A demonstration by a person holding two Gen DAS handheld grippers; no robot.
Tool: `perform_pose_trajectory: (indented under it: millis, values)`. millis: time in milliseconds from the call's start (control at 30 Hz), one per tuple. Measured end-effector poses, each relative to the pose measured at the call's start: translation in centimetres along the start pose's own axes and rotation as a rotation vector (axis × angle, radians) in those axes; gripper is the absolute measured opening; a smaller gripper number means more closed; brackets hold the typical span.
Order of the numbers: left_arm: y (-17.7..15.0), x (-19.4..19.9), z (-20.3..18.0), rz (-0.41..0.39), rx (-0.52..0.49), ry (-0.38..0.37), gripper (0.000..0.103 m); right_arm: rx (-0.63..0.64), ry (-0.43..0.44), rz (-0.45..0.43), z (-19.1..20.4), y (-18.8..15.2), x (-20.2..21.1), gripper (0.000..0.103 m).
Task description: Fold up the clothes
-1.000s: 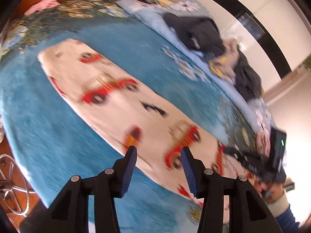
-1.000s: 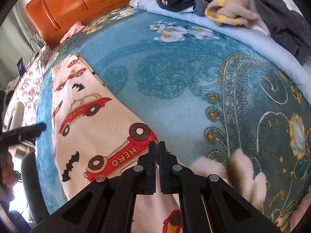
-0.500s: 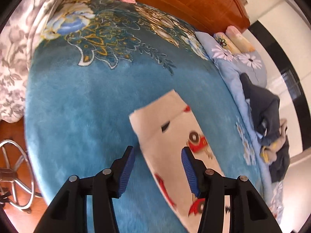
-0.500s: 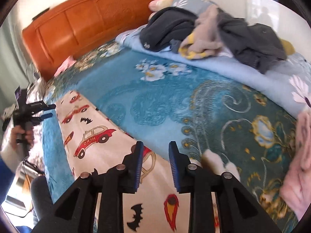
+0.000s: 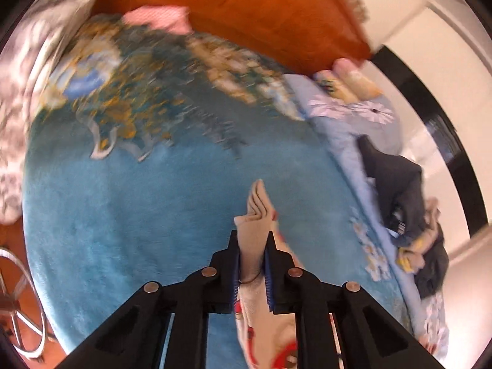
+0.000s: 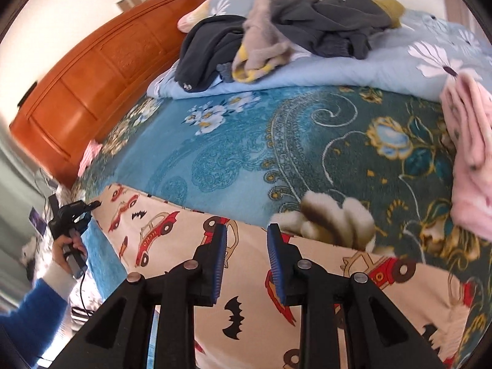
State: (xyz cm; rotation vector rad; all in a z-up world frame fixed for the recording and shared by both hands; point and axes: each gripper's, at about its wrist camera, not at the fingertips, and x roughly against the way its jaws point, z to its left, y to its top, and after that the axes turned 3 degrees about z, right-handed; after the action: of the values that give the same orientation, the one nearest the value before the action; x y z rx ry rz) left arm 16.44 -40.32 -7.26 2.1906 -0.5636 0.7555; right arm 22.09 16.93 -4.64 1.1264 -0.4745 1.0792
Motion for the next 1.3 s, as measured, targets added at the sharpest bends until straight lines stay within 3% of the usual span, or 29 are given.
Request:
perform_pose_trajectory:
  millis: [133,300,467,567,700,900,1033,1167,1300]
  values:
    - [-2.6,4.0,-8.0,-0.005,-0.198,-0.172,0.014,-0.045,0.018,-0.009,-0.3,-0.3,0.6,0.028]
    - [-10.3,6.1,-17.3,0.065,-0.423,-0.319,0.014,-0.100,0.066,-0.004,-0.6,-1.3,1.1,0.028]
    - [-19.2,5.2,-22.4,0.193,-0.565,-0.328,0.014,-0.157,0.124,0.005,-1.3,-2.7,1.8,0.028]
    - [-24.1,4.3,-23.9,0.257,-0.640,-0.295,0.014,-0.190,0.154,0.017,-2.2,-3.8,2.4,0.028]
    - [-27.9,3.6,-24.9,0.320,-0.685,-0.251,0.014,-0.232,0.178,0.047,-3.7,-5.2,2.5,0.028]
    - [-29.7,2.6,-23.9,0.394,-0.649,-0.197,0.018,-0.270,0.220,0.076,-4.9,-6.7,2.0,0.028]
    - [-29.7,1.6,-22.9,0.459,-0.567,-0.201,0.028,-0.287,0.254,0.093,-5.1,-7.1,1.3,0.028]
    - [-30.4,1.8,-22.5,0.495,-0.547,-0.235,0.048,-0.282,0.271,0.112,-4.6,-7.0,0.4,0.028]
    - [-29.8,3.0,-22.1,0.491,-0.527,-0.266,0.051,-0.277,0.300,0.138,-3.9,-6.4,-1.2,0.029]
